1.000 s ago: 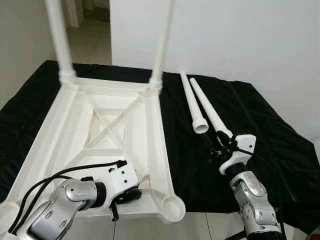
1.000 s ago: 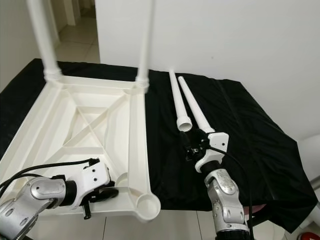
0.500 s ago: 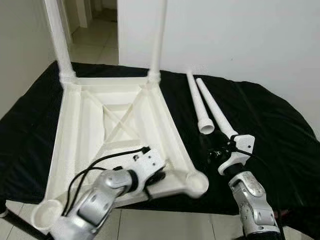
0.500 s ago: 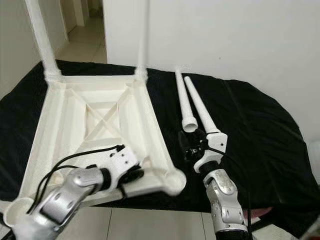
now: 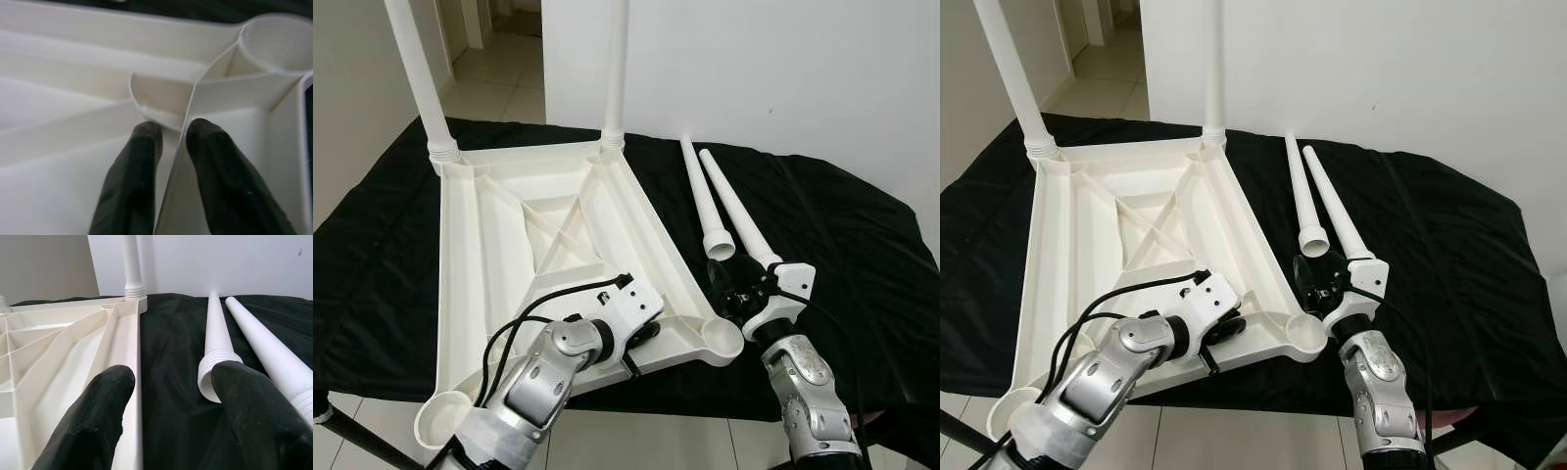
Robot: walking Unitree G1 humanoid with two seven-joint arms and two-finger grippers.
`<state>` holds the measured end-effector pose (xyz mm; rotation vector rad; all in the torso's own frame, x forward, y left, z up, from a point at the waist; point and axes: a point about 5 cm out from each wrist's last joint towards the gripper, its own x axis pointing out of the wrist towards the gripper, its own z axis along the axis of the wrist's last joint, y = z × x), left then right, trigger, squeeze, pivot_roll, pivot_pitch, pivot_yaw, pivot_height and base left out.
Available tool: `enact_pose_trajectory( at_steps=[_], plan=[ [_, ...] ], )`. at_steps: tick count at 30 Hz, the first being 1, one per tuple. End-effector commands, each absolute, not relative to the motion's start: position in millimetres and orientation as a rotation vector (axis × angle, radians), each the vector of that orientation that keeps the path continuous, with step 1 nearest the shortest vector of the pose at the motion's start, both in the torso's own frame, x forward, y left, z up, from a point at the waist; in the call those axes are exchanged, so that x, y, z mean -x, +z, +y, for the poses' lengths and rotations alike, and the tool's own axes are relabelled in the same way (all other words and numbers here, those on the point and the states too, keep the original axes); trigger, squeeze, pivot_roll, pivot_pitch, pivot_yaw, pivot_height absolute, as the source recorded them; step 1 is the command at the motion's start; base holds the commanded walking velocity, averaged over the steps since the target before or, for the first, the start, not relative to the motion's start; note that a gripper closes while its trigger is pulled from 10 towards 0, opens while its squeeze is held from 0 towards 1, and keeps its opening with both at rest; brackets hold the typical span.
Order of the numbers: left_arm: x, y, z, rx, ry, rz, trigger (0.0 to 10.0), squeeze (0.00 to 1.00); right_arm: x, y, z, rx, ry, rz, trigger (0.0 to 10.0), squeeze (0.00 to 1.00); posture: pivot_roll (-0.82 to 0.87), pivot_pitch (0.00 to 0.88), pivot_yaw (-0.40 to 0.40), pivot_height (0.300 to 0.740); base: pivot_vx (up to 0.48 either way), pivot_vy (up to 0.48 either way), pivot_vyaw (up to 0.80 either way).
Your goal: Building children table
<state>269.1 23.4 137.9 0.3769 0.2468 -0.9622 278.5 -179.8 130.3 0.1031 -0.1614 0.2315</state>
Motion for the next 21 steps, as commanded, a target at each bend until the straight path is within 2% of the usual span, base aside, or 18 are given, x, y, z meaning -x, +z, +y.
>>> enact_pose_trajectory(
  at_steps=[1,5,6,12,13,16,17,21],
  plan=[
    [-274,149,16,-0.397,-0.888,0.168,10.0,1.00,-276,131,-185,-0.102,0.201,-0.175,10.0,0.00,-0.03,0.000,-0.062,0.740,0.000,0.000,0.00],
    [-277,150,16,-0.418,-0.867,0.164,10.0,1.00,-276,131,-185,-0.103,0.199,-0.176,10.0,0.00,-0.03,0.000,-0.061,0.740,0.000,0.000,0.00],
    [-280,152,17,-0.429,-0.851,0.163,10.0,0.00,-277,131,-185,-0.103,0.197,-0.177,10.0,0.00,-0.03,0.000,-0.061,0.740,0.000,0.000,0.00],
    [-278,157,20,-0.466,-0.897,0.150,10.0,0.00,-277,131,-185,-0.104,0.193,-0.178,10.0,0.00,-0.03,0.000,-0.059,0.740,0.000,0.000,0.00],
    [-278,158,22,-0.452,-0.905,0.152,10.0,0.04,-276,131,-185,-0.104,0.192,-0.178,10.0,0.00,-0.03,0.000,-0.059,0.740,0.000,0.000,0.00],
    [-278,160,25,-0.429,-0.901,0.160,10.0,0.04,-276,131,-185,-0.103,0.192,-0.177,10.0,0.00,-0.02,0.000,-0.060,0.740,0.000,0.000,0.00],
    [-279,160,28,-0.424,-0.897,0.166,10.0,1.00,-276,131,-185,-0.103,0.192,-0.177,10.0,0.00,-0.02,0.000,-0.063,0.740,0.000,0.000,0.00],
    [-280,160,34,-0.417,-0.889,0.180,10.0,1.00,-276,131,-186,-0.101,0.191,-0.177,10.0,0.00,-0.02,0.000,-0.063,0.740,0.000,0.000,0.00]
  ],
)
